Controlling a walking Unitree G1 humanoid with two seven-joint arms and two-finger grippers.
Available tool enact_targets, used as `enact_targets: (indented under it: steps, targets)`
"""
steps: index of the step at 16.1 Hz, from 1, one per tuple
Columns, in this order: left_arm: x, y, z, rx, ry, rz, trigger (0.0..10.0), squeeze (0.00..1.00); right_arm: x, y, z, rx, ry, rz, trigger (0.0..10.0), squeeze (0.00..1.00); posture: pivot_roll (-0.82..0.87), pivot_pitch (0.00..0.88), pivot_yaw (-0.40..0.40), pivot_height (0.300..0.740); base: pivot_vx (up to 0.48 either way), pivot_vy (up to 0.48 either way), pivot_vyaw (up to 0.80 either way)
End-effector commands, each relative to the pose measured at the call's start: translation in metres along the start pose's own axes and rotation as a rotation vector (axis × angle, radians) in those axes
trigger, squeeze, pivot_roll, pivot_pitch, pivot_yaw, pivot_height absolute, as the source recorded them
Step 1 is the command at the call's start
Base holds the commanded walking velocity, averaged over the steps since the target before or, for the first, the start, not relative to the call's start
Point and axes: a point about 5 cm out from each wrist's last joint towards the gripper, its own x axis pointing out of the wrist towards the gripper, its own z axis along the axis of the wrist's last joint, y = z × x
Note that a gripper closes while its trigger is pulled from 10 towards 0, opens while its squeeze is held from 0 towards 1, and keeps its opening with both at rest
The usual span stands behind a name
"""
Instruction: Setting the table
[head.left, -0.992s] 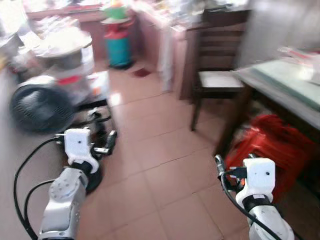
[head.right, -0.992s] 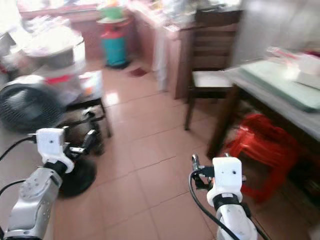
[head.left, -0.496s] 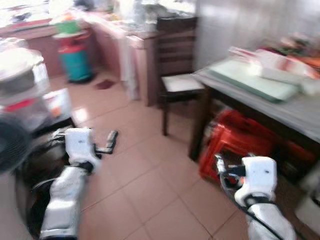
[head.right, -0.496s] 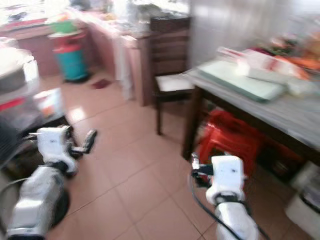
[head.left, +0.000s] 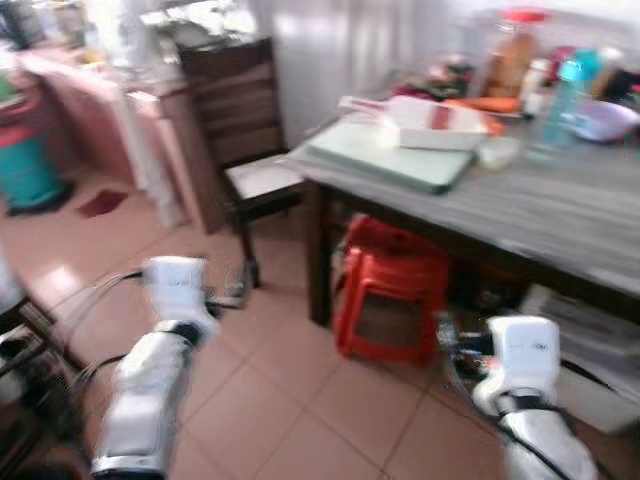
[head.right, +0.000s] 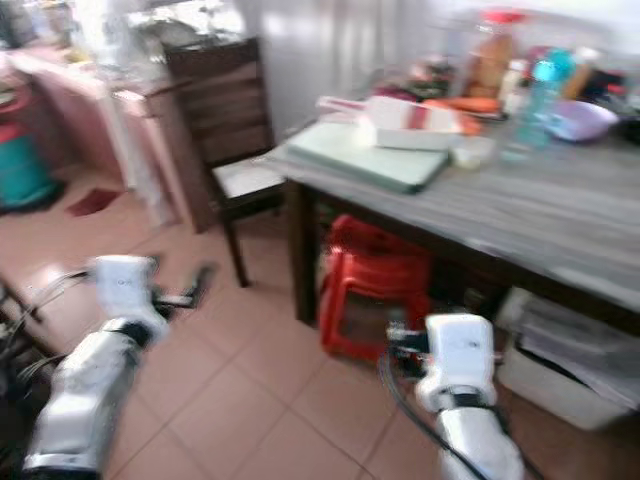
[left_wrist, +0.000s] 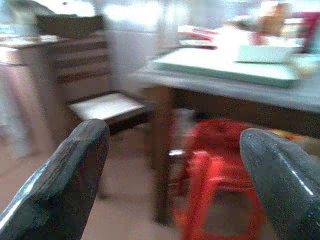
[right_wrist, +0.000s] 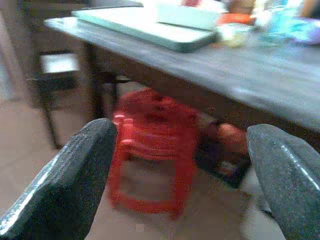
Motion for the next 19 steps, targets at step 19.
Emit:
enact_targets:
  steps: [19]
  targets:
    - [-0.001,0.014,-0.010,0.141,0.102,0.148,10.0,0.00,0.001,0.008,0.000,0.052,0.003,0.019,10.0,0.00,-0.03,0.018,0.029,0.740,0.000,0.000,-0.49]
